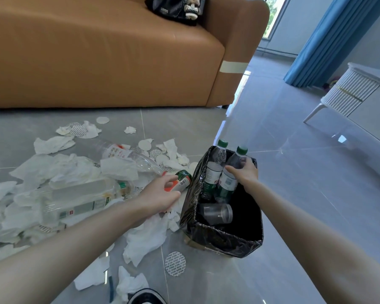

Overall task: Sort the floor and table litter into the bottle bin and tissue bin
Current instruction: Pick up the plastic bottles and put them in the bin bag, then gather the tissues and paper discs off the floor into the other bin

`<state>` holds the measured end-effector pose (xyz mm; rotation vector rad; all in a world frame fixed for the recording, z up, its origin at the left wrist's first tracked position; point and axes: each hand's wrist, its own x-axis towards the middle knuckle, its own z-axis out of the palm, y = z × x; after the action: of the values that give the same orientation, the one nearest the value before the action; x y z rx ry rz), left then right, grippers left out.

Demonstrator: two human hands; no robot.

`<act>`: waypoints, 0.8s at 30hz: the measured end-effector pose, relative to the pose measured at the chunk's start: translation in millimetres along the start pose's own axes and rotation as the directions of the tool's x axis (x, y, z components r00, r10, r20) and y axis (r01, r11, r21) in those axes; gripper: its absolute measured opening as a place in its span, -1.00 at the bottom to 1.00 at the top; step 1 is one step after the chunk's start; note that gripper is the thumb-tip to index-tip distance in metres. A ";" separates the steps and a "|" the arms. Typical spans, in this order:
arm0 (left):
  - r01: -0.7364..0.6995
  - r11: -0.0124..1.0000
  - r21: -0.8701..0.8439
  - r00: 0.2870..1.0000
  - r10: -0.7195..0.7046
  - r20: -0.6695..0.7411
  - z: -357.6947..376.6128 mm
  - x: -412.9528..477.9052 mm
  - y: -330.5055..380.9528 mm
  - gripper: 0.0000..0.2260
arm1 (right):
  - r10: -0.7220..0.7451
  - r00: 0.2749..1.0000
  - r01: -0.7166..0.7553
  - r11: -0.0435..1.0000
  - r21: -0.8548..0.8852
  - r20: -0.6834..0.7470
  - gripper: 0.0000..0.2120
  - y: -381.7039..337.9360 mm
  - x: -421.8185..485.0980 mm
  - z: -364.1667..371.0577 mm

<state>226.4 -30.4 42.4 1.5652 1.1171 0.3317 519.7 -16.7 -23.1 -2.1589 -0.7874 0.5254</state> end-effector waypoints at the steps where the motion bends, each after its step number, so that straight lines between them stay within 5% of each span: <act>1: 0.008 1.000 0.000 1.000 -0.008 -0.002 0.0 0.2 -0.3 -0.54 | 0.027 1.000 -0.026 0.999 -0.039 0.013 -0.46 3.2 0.4 0.8; 5: 0.037 0.999 -0.019 0.999 -0.037 -0.023 -1.4 -0.1 -0.7 -0.57 | 0.031 0.990 -0.041 0.997 -0.068 -0.135 -0.44 11.0 -5.0 2.8; 10: 0.070 0.997 -0.027 0.996 -0.071 -0.046 -10.2 -1.8 -3.6 -0.55 | -0.108 0.962 0.122 0.992 0.041 -0.251 -0.72 -13.4 -39.9 0.0; 16: 0.068 0.997 -0.038 0.989 -0.072 -0.127 -33.6 -10.2 -11.1 -0.60 | -0.309 0.951 0.300 0.937 0.181 0.024 -0.85 -63.1 -105.6 21.2; 24: 0.197 0.975 0.102 0.946 -0.161 -0.283 -91.2 -30.6 -70.1 -0.70 | -0.418 0.766 0.430 0.898 0.095 0.488 -0.89 -82.8 -178.7 92.7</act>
<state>112.2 -4.2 21.7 1.5472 1.5115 0.3658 305.8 -47.2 3.3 -1.7815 -1.5307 0.8462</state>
